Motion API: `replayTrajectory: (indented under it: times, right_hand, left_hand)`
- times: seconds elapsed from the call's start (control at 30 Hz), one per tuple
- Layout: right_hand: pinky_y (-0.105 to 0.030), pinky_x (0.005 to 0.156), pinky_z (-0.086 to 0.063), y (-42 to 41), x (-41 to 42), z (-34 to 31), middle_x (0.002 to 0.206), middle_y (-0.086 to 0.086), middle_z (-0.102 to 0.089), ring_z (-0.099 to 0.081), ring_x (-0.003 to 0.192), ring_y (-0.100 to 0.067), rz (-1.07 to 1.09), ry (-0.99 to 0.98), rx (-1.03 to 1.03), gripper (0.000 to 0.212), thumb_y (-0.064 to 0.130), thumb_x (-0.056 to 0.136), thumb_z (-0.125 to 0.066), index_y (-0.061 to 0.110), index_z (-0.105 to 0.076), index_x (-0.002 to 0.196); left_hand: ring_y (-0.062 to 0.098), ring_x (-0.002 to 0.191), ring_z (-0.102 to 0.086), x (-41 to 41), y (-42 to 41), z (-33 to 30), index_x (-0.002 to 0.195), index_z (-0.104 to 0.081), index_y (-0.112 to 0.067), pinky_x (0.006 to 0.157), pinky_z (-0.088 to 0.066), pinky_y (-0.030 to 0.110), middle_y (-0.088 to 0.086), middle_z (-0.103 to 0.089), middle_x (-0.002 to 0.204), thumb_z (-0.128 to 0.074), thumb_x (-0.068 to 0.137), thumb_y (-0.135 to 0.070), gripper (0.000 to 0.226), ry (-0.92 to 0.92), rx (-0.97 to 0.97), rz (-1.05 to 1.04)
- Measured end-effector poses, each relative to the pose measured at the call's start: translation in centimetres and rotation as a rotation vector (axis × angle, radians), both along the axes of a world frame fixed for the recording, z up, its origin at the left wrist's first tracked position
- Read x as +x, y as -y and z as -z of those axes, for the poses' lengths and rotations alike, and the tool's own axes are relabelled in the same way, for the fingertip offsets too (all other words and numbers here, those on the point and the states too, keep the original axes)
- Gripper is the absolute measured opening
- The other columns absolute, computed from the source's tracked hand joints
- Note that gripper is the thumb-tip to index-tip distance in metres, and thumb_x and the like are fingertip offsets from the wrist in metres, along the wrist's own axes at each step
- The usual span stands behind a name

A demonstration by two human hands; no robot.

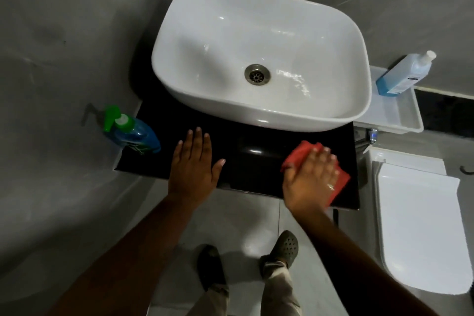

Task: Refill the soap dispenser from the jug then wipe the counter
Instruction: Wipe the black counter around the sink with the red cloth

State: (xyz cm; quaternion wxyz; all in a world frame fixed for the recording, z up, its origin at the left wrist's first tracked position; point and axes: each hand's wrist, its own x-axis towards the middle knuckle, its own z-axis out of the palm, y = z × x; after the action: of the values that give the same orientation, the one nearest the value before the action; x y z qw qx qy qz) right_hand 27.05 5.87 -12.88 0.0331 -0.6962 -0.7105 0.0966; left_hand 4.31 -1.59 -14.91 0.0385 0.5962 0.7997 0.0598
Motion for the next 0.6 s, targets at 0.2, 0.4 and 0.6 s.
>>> replayTrajectory:
  times: [0.2, 0.4, 0.6]
  right_hand:
    - [-0.037, 0.116, 0.009, 1.8, -5.9, -1.4, 0.159, -0.014, -0.004, 0.004, 0.147, -0.027, -0.367, -0.234, -0.122, 0.063, 0.042, 0.099, -0.03, 0.008, -0.014, 0.149]
    - [-0.045, 0.118, -0.017, -0.5, 4.5, -3.1, 0.15, -0.023, -0.032, -0.02, 0.143, -0.033, -0.233, -0.254, -0.024, 0.058, 0.039, 0.098, -0.026, 0.0, -0.042, 0.137]
    - [-0.052, 0.113, -0.022, -1.4, 6.4, -0.8, 0.152, -0.025, -0.026, -0.021, 0.141, -0.041, -0.281, 0.052, -0.076, 0.079, 0.059, 0.085, -0.015, 0.009, -0.035, 0.143]
  left_hand:
    - [0.045, 0.137, -0.033, 0.1, 0.1, -1.9, 0.138, -0.042, 0.002, 0.111, -0.026, 0.055, 0.028, -0.038, 0.146, -0.01, 0.092, -0.061, 0.084, 0.278, 0.109, -0.045]
    - [0.036, 0.138, -0.035, 9.1, -2.1, -3.9, 0.134, -0.051, -0.022, 0.109, -0.029, 0.062, 0.011, -0.044, 0.147, -0.039, 0.088, -0.05, 0.055, 0.111, 0.13, 0.456]
    - [0.026, 0.148, -0.006, 9.1, -3.6, -1.8, 0.143, -0.031, -0.038, 0.109, 0.009, 0.062, -0.002, -0.021, 0.159, -0.042, 0.083, -0.063, 0.066, 0.02, -0.09, 0.371]
